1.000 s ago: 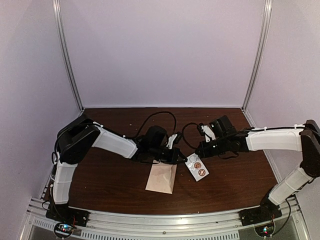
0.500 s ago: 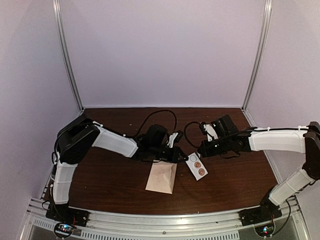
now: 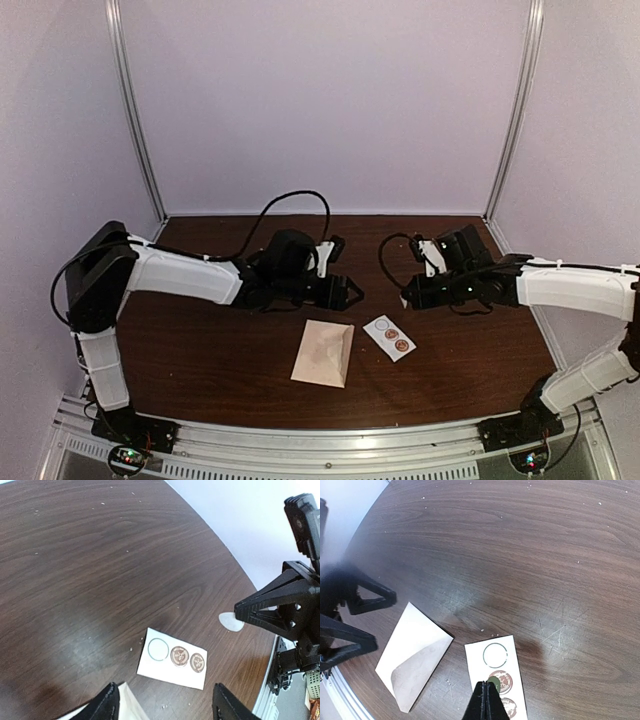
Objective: Place the letter into the envelope and seal it
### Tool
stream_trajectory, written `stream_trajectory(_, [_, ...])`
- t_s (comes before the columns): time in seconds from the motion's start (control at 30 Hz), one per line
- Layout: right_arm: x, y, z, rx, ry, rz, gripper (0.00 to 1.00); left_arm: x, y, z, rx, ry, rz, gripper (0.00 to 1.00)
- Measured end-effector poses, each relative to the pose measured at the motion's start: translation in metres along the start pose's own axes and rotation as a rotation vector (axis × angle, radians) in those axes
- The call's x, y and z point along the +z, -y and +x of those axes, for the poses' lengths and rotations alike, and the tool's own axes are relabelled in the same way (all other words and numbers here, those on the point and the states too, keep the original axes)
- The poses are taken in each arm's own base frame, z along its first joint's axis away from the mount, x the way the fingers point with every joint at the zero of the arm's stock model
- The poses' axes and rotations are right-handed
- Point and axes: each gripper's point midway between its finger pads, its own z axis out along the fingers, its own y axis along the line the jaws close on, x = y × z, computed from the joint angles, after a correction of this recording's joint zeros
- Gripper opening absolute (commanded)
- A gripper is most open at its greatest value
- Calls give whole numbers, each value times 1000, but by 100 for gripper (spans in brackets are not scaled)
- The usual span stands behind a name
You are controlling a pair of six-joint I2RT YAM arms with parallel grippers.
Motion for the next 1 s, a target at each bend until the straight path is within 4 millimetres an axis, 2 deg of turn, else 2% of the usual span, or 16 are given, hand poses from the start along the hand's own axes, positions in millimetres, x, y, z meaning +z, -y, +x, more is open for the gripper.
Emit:
stream_trajectory(0.1, [-2, 1, 1, 1, 1, 2, 0, -26, 2, 0, 3, 18, -45, 69])
stream_trajectory(0.17, [-1, 2, 3, 4, -3, 4, 0, -35, 3, 8, 3, 8, -75, 70])
stream_trajectory(0.43, [0, 4, 8, 6, -13, 9, 0, -41, 19, 86, -13, -178, -139, 66])
stream_trajectory(0.53, [0, 4, 8, 7, -13, 9, 0, -42, 24, 101, -26, -216, -144, 62])
stream_trajectory(0.73, [0, 5, 9, 9, -17, 10, 0, -42, 21, 105, -53, -224, -163, 48])
stream_trajectory(1.0, [0, 6, 12, 10, -20, 12, 0, -28, 13, 101, -34, -230, -237, 44])
